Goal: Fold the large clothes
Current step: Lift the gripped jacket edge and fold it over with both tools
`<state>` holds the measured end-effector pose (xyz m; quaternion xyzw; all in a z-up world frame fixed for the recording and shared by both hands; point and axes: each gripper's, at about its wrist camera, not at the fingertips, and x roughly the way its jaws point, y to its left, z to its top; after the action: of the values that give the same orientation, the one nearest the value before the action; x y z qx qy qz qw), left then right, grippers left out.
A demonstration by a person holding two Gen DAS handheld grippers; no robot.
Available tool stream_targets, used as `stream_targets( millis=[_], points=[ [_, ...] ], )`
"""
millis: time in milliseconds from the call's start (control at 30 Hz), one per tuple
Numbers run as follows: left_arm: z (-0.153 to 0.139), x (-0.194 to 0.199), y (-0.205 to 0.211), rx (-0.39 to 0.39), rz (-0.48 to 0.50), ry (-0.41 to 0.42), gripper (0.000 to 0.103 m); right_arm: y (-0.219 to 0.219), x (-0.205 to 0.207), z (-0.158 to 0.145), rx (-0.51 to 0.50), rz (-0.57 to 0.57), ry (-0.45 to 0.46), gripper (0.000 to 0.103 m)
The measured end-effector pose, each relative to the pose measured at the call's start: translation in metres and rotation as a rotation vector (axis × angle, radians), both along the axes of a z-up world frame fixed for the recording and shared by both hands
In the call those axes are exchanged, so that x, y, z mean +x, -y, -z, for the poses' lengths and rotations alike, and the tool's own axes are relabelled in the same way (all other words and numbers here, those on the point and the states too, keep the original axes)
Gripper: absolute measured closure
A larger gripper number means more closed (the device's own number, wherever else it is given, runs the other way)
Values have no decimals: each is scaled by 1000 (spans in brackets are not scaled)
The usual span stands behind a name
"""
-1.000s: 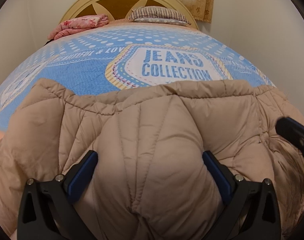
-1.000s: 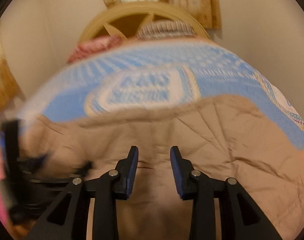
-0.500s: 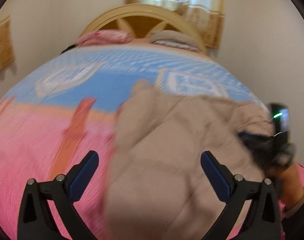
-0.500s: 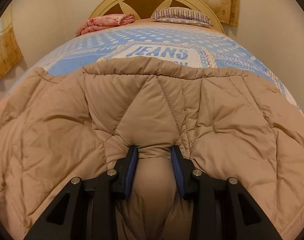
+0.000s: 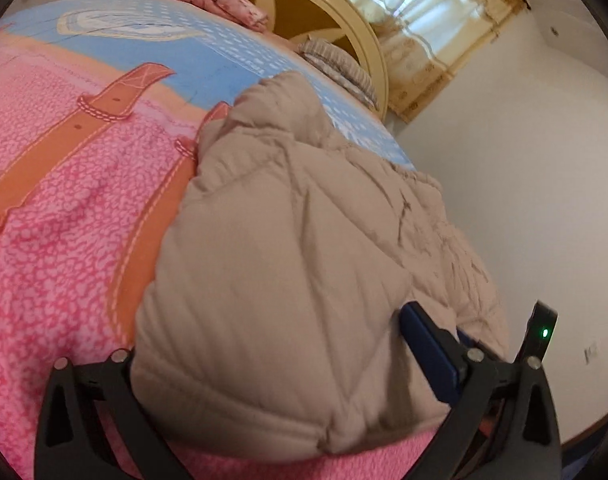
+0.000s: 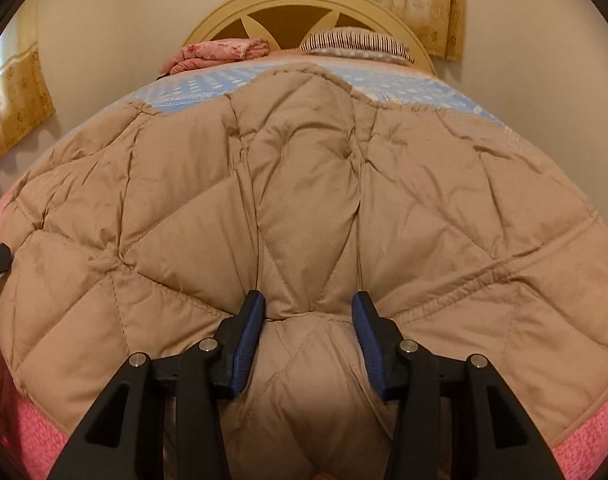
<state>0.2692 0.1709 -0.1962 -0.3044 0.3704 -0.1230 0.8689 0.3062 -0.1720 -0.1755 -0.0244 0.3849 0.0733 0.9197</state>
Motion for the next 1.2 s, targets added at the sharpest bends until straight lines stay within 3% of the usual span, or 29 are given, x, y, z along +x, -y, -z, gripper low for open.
stream_targets(
  millis=[33, 100, 200, 300, 500, 700, 867, 967, 1033, 1200],
  points=[
    [1, 2, -4, -25, -24, 6, 25, -1, 1, 1, -4, -1, -2, 56],
    [0, 1, -12, -88, -29, 36, 56, -1, 1, 1, -3, 3, -1, 56],
    [-21, -8, -11, -102, -17, 123, 79, -7, -10, -1, 17, 16, -2, 56],
    [-55, -19, -11, -111, -6, 213, 84, -18, -18, -2, 48, -11, -14, 56],
    [-136, -55, -5, -38, 45, 418, 89, -63, -52, -4, 131, -138, -29, 56],
    [-176, -64, 36, 179, 153, 516, 90, -102, -76, -3, 298, -298, -40, 57],
    [-186, -64, 74, 252, 266, 569, 90, -45, -84, -8, 474, -317, -76, 55],
    [-188, -53, 106, 289, 339, 588, 90, 0, -103, -23, 511, -315, -38, 41],
    [-190, -53, 127, 326, 390, 603, 90, 35, -114, -33, 510, -272, 7, 37],
    [-164, -47, 196, 477, 555, 624, 90, 129, -115, -53, 512, -78, 76, 36]
  ],
)
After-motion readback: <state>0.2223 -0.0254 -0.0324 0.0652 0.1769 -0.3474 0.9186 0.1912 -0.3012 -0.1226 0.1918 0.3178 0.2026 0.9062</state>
